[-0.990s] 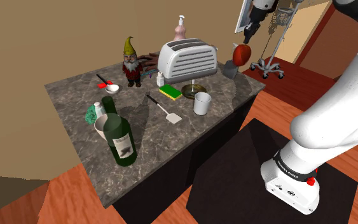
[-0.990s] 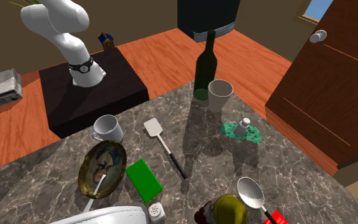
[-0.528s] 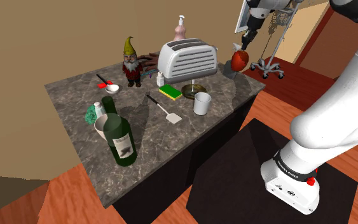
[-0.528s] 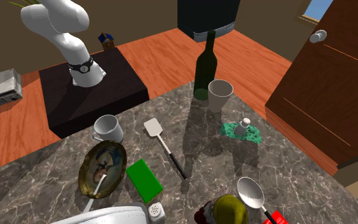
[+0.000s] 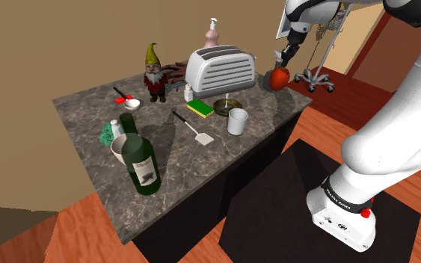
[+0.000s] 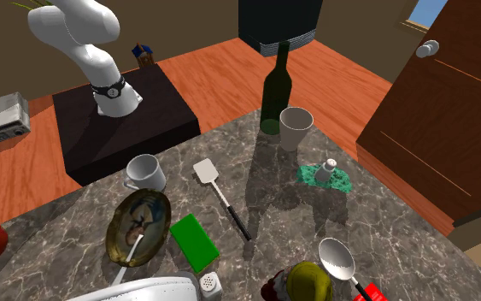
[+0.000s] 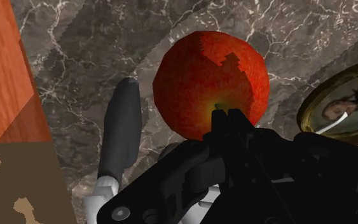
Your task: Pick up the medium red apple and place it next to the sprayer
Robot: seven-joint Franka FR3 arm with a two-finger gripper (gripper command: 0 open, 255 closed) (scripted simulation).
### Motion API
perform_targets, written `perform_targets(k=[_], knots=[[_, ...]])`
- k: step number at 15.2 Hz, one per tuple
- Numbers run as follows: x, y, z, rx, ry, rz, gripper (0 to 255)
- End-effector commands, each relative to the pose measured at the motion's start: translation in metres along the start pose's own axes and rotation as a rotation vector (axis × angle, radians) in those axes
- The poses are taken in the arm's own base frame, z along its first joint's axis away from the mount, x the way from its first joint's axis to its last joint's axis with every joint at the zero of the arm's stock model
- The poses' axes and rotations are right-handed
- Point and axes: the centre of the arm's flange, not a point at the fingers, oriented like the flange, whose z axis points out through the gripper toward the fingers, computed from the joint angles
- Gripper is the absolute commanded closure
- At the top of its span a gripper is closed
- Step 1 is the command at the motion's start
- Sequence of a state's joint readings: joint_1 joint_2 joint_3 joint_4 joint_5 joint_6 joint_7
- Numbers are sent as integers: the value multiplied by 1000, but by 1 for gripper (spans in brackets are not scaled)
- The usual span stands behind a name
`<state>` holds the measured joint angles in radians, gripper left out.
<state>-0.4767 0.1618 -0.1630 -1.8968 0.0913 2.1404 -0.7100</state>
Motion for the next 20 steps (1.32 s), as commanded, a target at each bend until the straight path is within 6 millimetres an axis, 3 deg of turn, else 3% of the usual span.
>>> perform_targets(k=[1, 14, 20], knots=[[-1, 0, 11, -1, 1, 0, 255], [-8, -1, 83, -1, 1, 0, 255], [-8, -1, 83, -1, 1, 0, 255]])
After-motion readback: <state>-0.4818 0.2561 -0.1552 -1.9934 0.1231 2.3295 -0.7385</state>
